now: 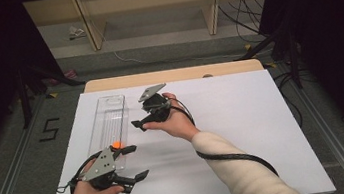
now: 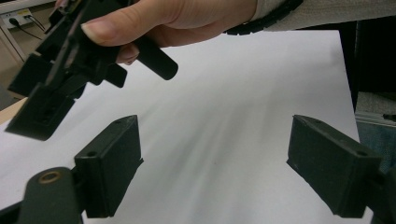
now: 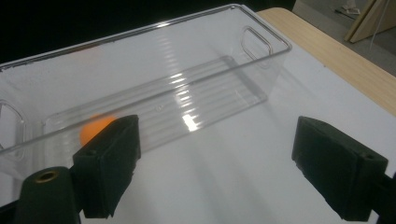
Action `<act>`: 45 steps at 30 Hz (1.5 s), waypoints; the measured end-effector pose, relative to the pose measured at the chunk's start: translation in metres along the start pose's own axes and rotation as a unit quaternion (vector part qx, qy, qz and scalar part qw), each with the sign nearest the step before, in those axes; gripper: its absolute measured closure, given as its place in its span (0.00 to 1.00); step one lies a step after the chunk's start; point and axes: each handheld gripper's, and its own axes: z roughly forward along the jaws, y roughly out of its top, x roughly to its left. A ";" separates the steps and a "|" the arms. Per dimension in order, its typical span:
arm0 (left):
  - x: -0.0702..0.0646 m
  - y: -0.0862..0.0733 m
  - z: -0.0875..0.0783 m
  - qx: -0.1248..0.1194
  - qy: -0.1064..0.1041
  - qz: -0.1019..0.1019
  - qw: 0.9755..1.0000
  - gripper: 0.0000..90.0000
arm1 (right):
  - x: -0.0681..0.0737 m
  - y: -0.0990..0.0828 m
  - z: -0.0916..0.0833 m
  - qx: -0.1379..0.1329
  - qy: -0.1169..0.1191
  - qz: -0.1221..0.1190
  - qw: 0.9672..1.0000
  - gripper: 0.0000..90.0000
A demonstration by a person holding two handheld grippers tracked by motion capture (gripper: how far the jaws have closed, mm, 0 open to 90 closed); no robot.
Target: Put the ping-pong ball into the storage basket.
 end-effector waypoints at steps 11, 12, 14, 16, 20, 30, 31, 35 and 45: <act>0.000 0.000 0.000 0.000 0.001 0.000 1.000 0.19 | -0.011 -0.017 -0.023 -0.002 -0.015 0.013 1.000 0.18; 0.000 0.000 0.000 0.000 0.002 -0.001 1.000 0.19 | -0.012 -0.018 -0.025 -0.001 -0.017 0.015 1.000 0.18; 0.000 0.000 0.000 0.001 0.002 0.000 1.000 0.19 | -0.014 -0.022 -0.028 -0.002 -0.019 0.019 1.000 0.18; 0.000 0.000 0.000 0.000 0.002 -0.001 1.000 0.19 | -0.015 -0.026 -0.032 -0.004 -0.021 0.021 1.000 0.18; 0.000 0.000 0.000 0.000 0.003 -0.002 1.000 0.19 | -0.019 -0.034 -0.040 -0.002 -0.025 0.027 0.999 0.18; 0.001 0.000 0.000 -0.001 0.004 -0.003 1.000 0.19 | -0.026 -0.045 -0.058 -0.006 -0.037 0.038 0.999 0.18; 0.001 0.000 0.000 -0.001 0.004 -0.003 1.000 0.19 | -0.027 -0.047 -0.061 -0.006 -0.039 0.039 0.998 0.18; 0.001 0.000 -0.001 0.000 0.004 -0.003 1.000 0.19 | -0.029 -0.052 -0.067 -0.007 -0.043 0.042 0.998 0.18; 0.001 0.000 -0.001 0.000 0.005 -0.003 1.000 0.19 | -0.033 -0.063 -0.084 -0.007 -0.054 0.049 0.997 0.18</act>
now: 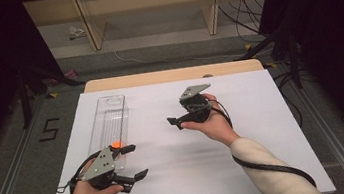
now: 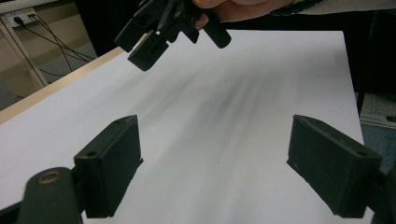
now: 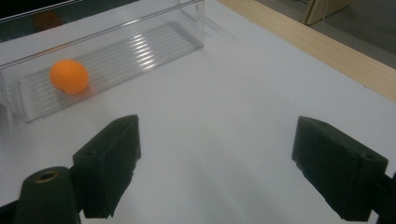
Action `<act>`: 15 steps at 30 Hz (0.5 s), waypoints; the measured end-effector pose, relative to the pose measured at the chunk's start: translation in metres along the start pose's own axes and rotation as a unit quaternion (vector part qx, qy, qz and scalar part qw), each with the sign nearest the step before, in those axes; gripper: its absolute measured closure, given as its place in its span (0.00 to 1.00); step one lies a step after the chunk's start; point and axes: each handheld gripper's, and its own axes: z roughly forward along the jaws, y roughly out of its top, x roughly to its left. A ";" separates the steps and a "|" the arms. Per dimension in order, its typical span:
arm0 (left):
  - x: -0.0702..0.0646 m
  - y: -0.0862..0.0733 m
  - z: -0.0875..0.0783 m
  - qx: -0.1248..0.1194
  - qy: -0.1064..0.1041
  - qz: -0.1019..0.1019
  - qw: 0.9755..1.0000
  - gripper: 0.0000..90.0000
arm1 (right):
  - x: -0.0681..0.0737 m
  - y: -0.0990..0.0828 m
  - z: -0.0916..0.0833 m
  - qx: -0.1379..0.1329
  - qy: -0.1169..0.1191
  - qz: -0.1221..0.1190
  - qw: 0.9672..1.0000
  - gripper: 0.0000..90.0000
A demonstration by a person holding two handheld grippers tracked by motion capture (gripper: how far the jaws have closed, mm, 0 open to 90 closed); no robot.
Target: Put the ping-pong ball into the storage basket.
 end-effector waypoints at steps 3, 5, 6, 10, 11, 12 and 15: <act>0.000 0.000 0.000 0.000 0.001 0.000 1.000 0.19 | -0.004 -0.005 -0.008 -0.002 -0.007 0.003 1.000 0.18; 0.000 0.000 0.000 0.000 0.001 0.000 1.000 0.19 | -0.005 -0.007 -0.010 -0.003 -0.008 0.006 1.000 0.18; 0.000 0.000 0.000 0.001 0.001 0.000 1.000 0.19 | -0.006 -0.010 -0.013 -0.005 -0.010 0.009 1.000 0.18; 0.000 0.000 0.000 0.001 0.002 0.000 1.000 0.19 | -0.008 -0.016 -0.021 -0.009 -0.014 0.014 1.000 0.18; 0.000 0.000 0.000 0.001 0.002 0.000 1.000 0.19 | -0.009 -0.017 -0.023 -0.010 -0.015 0.016 1.000 0.18; 0.000 0.000 0.000 0.001 0.003 -0.001 1.000 0.19 | -0.009 -0.019 -0.025 -0.012 -0.017 0.017 1.000 0.18; 0.000 0.000 0.000 0.001 0.004 -0.001 1.000 0.19 | -0.011 -0.023 -0.032 -0.015 -0.020 0.021 0.999 0.18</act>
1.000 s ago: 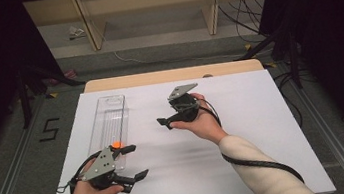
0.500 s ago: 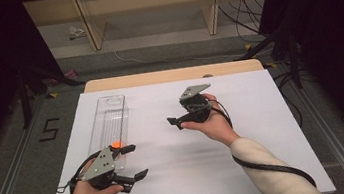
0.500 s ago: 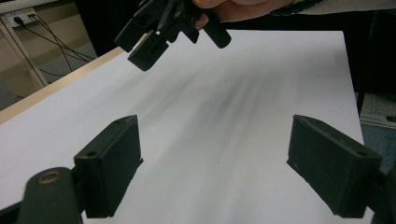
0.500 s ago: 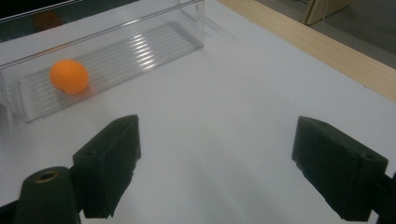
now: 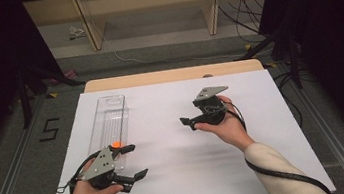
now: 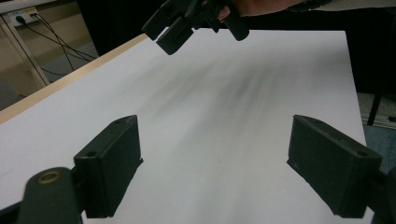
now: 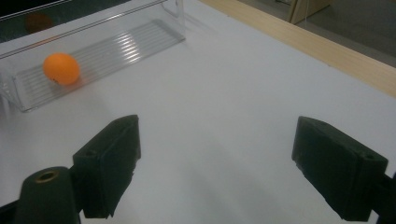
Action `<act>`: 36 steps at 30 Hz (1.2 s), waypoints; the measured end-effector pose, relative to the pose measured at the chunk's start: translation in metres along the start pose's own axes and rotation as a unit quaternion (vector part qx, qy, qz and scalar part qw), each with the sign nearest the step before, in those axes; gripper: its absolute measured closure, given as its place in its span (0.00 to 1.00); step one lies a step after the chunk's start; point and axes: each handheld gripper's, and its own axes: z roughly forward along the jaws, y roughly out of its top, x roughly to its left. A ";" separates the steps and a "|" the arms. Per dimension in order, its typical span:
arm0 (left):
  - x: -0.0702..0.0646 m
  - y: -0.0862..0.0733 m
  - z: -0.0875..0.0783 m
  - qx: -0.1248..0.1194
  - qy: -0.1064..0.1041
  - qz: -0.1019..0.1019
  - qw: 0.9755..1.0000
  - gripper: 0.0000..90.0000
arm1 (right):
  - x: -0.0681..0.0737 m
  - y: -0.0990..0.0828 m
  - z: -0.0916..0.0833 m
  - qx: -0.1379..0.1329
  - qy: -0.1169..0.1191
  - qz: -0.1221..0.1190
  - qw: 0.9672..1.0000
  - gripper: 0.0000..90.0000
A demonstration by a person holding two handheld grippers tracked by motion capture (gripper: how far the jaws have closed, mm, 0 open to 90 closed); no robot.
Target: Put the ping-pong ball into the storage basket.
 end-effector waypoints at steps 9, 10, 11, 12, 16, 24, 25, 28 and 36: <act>0.000 0.000 0.000 0.000 0.002 -0.001 1.000 0.19 | -0.005 -0.016 -0.021 -0.007 -0.010 0.012 1.000 0.18; 0.000 0.000 0.000 -0.001 0.002 -0.001 1.000 0.19 | -0.006 -0.018 -0.023 -0.007 -0.011 0.013 1.000 0.18; 0.000 0.000 0.000 -0.001 0.002 -0.001 1.000 0.19 | -0.006 -0.018 -0.023 -0.007 -0.011 0.013 1.000 0.18; 0.000 0.000 0.000 -0.001 0.002 -0.001 1.000 0.19 | -0.006 -0.022 -0.028 -0.006 -0.012 0.013 1.000 0.18; 0.001 0.000 -0.001 -0.001 0.003 -0.002 1.000 0.19 | -0.008 -0.028 -0.037 -0.007 -0.015 0.015 1.000 0.18; 0.001 0.000 -0.001 -0.001 0.004 -0.002 1.000 0.19 | -0.008 -0.041 -0.054 -0.009 -0.021 0.022 0.999 0.18; 0.001 0.000 -0.001 -0.001 0.004 -0.002 1.000 0.19 | -0.008 -0.042 -0.056 -0.010 -0.021 0.023 0.999 0.18; 0.001 0.000 -0.001 -0.002 0.006 -0.003 1.000 0.18 | -0.008 -0.046 -0.063 -0.015 -0.024 0.026 0.999 0.18; 0.002 0.000 -0.001 -0.003 0.009 -0.004 1.000 0.18 | -0.008 -0.056 -0.077 -0.019 -0.029 0.033 0.999 0.18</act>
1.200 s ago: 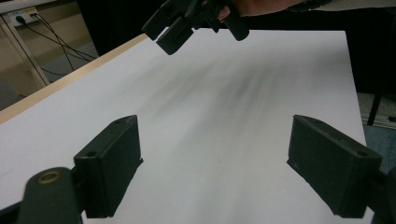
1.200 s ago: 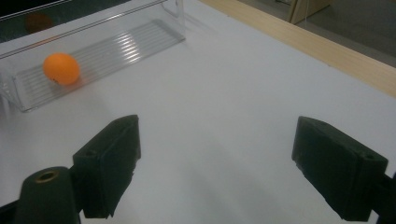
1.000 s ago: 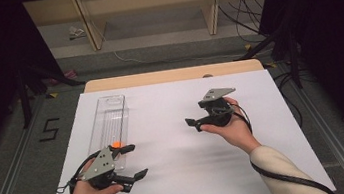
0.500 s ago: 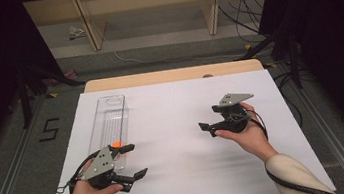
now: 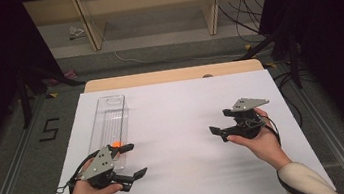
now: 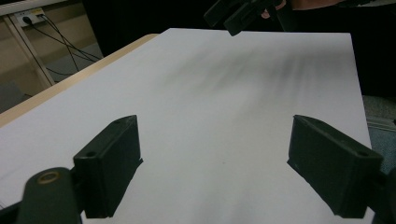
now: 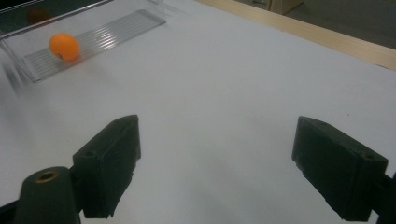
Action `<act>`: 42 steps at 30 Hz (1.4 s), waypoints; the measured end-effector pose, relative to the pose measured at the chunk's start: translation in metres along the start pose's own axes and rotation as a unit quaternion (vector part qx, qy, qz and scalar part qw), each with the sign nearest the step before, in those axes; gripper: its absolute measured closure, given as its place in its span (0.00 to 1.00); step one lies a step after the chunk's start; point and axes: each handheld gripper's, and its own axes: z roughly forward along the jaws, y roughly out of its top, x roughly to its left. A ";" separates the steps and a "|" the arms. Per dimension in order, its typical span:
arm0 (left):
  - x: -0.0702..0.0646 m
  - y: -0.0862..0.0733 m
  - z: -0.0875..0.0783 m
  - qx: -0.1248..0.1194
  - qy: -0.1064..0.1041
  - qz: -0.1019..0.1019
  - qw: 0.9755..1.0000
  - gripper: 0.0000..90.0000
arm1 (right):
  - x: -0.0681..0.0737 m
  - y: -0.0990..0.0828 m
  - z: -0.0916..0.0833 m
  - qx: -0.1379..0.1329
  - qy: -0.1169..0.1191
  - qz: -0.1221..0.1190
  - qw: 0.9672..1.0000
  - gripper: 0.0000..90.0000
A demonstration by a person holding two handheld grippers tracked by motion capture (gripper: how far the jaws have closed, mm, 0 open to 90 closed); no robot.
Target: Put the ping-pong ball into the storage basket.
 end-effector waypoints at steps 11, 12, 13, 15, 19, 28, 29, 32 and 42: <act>0.001 0.000 0.000 -0.001 0.002 0.000 1.000 0.18 | 0.000 -0.011 -0.015 -0.003 -0.005 0.005 1.000 0.18; 0.001 0.000 0.000 -0.001 0.002 0.000 1.000 0.18 | 0.001 -0.013 -0.018 -0.002 -0.006 0.006 1.000 0.18; 0.001 0.000 0.000 -0.001 0.002 0.000 1.000 0.18 | 0.001 -0.014 -0.019 -0.001 -0.007 0.008 1.000 0.18; 0.001 0.000 0.000 -0.001 0.003 0.000 1.000 0.18 | 0.001 -0.016 -0.022 -0.002 -0.008 0.010 1.000 0.18; 0.001 0.000 0.000 -0.002 0.004 -0.001 1.000 0.18 | 0.001 -0.019 -0.026 -0.001 -0.008 0.010 1.000 0.18; 0.001 0.000 0.000 -0.002 0.006 -0.003 1.000 0.18 | 0.001 -0.025 -0.032 -0.002 -0.008 0.012 1.000 0.18; 0.002 0.000 0.000 -0.002 0.006 -0.002 1.000 0.18 | 0.002 -0.027 -0.034 -0.002 -0.007 0.012 1.000 0.18; 0.002 0.000 0.000 -0.002 0.006 -0.002 1.000 0.18 | 0.002 -0.028 -0.036 -0.003 -0.006 0.013 1.000 0.18; 0.002 0.000 0.000 -0.002 0.006 -0.001 1.000 0.18 | 0.003 -0.029 -0.037 -0.006 0.000 0.011 1.000 0.18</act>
